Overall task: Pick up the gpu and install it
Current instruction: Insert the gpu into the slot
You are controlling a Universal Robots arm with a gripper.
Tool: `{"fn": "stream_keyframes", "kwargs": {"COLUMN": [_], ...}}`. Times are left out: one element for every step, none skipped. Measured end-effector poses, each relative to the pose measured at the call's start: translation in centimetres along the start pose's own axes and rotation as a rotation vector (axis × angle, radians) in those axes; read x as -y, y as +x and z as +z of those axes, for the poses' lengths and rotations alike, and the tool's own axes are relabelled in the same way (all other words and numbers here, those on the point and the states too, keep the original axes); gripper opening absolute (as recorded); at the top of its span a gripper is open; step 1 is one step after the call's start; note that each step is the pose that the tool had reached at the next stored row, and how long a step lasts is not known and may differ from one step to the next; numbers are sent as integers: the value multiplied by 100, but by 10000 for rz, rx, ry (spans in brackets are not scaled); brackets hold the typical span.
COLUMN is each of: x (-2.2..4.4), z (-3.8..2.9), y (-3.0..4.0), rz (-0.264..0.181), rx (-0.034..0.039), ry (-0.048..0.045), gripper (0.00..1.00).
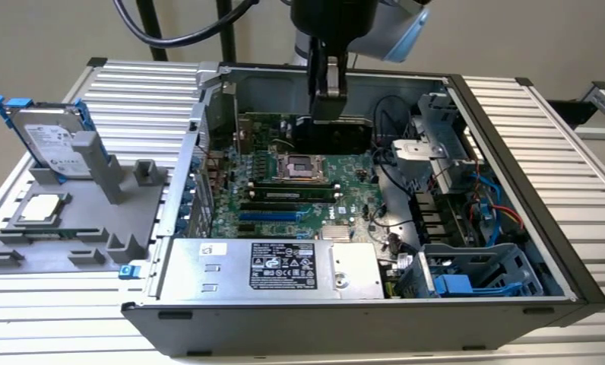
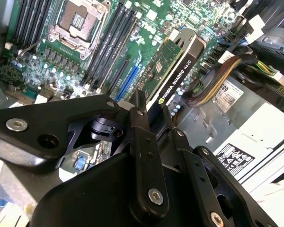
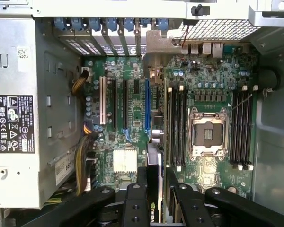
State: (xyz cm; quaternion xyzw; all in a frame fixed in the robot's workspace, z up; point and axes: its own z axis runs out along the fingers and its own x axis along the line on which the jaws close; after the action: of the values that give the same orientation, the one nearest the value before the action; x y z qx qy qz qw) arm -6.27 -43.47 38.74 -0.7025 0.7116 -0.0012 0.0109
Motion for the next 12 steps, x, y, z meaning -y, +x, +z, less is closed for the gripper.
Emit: {"fn": "stream_keyframes", "kwargs": {"x": [-1,-1,-1,-1,-2,-2,-2,-2,-3,-3,-3,-2], "z": [4,8,13,18,24,32,38,44,50,55,61,66], "y": [-7,-17,-27,-39,-54,-69,-82,-94,-104,-111,-117,-120], "rz": [0,0,-1,-1,0,0,0,-1,0,-1,0,-1], "rx": [-1,-2,-2,-2,-2,-2,-2,-1,-2,-1,-2,-1], "ry": [-1,-1,-1,-1,-1,-1,-1,-1,-1,-1,-1,-1], "gripper": [0,0,0,0,0,0,0,0,0,0,0,0]}}
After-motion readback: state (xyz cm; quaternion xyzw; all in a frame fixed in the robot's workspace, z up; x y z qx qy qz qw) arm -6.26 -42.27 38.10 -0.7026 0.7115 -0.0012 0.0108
